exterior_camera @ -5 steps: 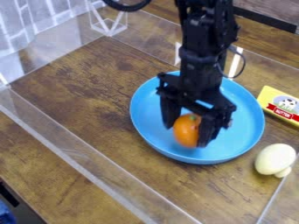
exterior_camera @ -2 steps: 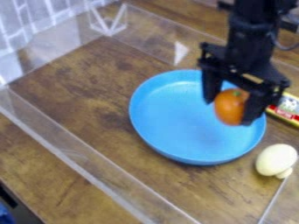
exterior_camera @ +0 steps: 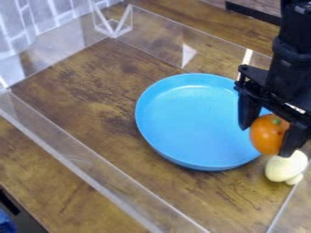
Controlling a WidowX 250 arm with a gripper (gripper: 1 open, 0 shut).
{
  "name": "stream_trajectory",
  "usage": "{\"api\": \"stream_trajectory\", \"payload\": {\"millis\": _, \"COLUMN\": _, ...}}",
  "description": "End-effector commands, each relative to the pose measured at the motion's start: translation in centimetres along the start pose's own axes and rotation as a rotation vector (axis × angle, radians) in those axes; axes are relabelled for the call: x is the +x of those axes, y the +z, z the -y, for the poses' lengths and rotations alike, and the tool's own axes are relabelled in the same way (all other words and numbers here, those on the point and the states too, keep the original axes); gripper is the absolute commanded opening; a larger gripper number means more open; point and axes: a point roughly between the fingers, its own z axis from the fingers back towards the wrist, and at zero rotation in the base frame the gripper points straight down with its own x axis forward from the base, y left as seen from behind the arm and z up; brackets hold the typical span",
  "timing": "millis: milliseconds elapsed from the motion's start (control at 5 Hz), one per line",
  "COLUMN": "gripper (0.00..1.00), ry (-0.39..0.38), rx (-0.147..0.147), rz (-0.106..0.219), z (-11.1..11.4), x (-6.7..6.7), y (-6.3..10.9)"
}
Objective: Remove the orange ball from inside the blue tray and put it on the table
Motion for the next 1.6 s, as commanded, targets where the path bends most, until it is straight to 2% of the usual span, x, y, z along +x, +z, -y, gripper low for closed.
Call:
{"api": "stream_trajectory", "payload": {"millis": 0, "gripper": 0.0, "ry": -0.023, "rx": -0.01, "rz": 0.066, "z": 0.9, "x": 1.1, "y": 1.3}}
{"api": "stream_trajectory", "payload": {"millis": 800, "gripper": 0.0, "ry": -0.072, "rx": -0.014, "rz": 0.067, "z": 1.8, "x": 1.7, "y": -1.0}}
{"api": "stream_trajectory", "payload": {"millis": 1400, "gripper": 0.0, "ry": -0.11, "rx": -0.037, "rz": 0.067, "z": 2.3, "x": 1.4, "y": -1.8}}
